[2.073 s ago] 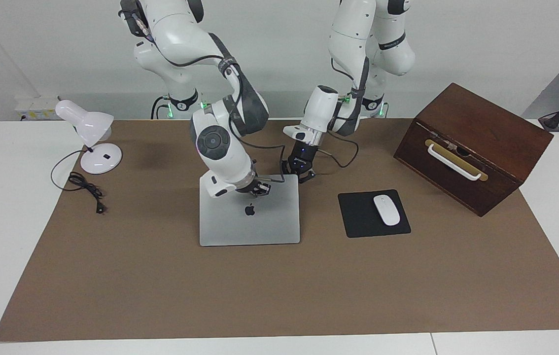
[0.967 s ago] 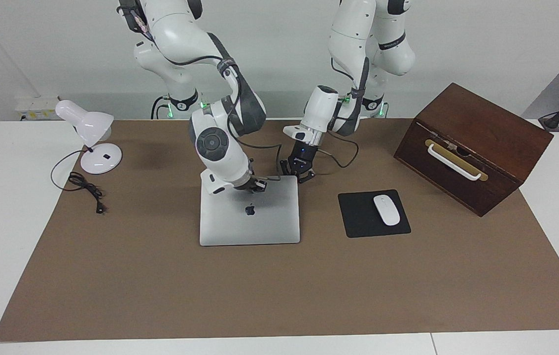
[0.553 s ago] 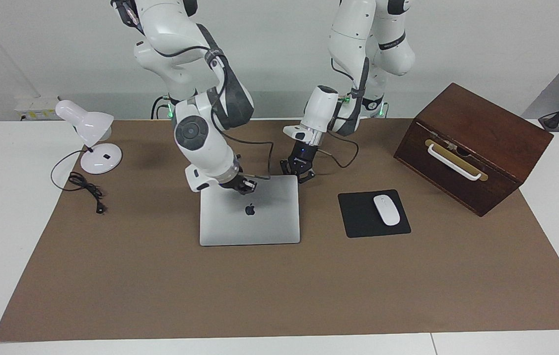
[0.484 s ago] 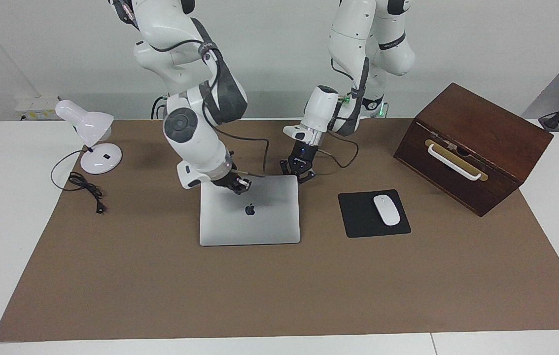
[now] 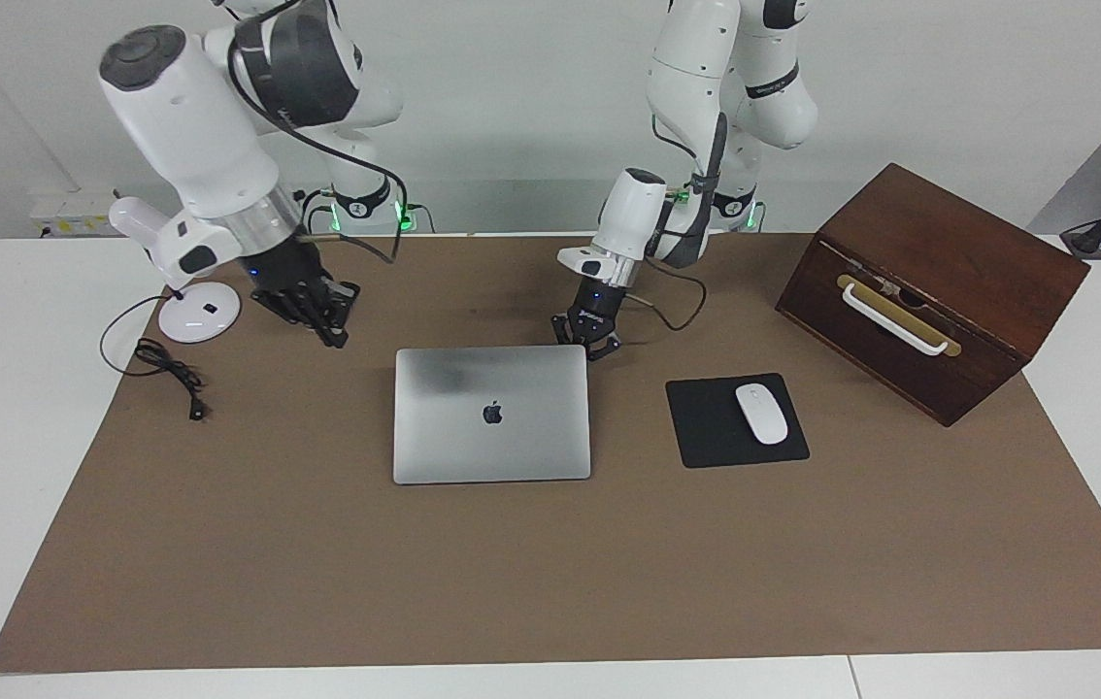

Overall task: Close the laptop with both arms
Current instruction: 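Withdraw the right gripper from the closed laptop lid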

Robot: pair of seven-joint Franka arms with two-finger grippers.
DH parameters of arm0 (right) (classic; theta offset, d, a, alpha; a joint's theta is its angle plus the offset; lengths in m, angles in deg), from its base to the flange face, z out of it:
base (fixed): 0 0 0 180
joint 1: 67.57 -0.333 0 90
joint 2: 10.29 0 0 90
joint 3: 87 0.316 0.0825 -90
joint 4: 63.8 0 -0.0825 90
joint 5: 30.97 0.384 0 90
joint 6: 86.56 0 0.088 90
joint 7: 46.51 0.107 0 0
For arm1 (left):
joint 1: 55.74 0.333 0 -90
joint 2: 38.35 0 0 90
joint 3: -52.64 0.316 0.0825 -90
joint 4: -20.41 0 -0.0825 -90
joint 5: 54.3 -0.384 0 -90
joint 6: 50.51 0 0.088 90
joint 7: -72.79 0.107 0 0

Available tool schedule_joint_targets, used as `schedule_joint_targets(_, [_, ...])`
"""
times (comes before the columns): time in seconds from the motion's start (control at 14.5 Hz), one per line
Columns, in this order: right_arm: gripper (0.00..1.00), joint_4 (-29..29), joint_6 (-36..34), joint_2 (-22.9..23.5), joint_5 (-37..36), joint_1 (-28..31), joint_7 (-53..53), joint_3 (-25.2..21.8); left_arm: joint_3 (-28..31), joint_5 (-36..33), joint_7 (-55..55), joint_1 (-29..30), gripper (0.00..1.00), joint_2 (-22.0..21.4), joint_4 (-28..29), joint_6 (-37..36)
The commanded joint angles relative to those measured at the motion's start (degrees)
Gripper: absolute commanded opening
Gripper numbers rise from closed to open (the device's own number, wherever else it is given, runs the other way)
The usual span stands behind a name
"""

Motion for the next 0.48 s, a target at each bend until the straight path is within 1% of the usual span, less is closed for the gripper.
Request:
schedule_joint_targets(0.0, [1.00,-1.4,-1.4,-0.8,-1.0,2.8,-6.3,0.7,0.9,4.4,0.9,0.2,0.00,3.2,0.7,-0.2])
schedule_joint_targets(0.07, [1.00,-1.3,-2.6,-1.7,-2.4,2.7,-6.6,0.5,0.9,4.4,0.6,0.2,0.00,2.9,0.6,-0.2])
schedule_joint_targets(0.14, [1.00,-1.3,-4.0,-2.7,-6.5,2.7,-7.0,0.9,0.9,4.4,-0.3,0.2,0.00,2.6,0.6,-0.2])
schedule_joint_targets(0.21, [1.00,-0.8,-4.8,-4.1,-9.1,2.7,-8.2,1.1,0.9,4.4,-1.3,0.1,0.00,2.0,0.6,-0.2])
schedule_joint_targets(0.35, [1.00,1.2,-7.3,-6.7,-9.5,3.1,-10.5,0.6,0.9,4.5,-1.9,0.2,0.00,0.7,0.6,-0.5])
schedule_joint_targets(0.41, [1.00,4.1,-8.0,-9.1,-9.5,4.1,-11.9,0.5,0.9,4.5,-1.9,0.3,0.00,-0.4,0.7,-0.9])
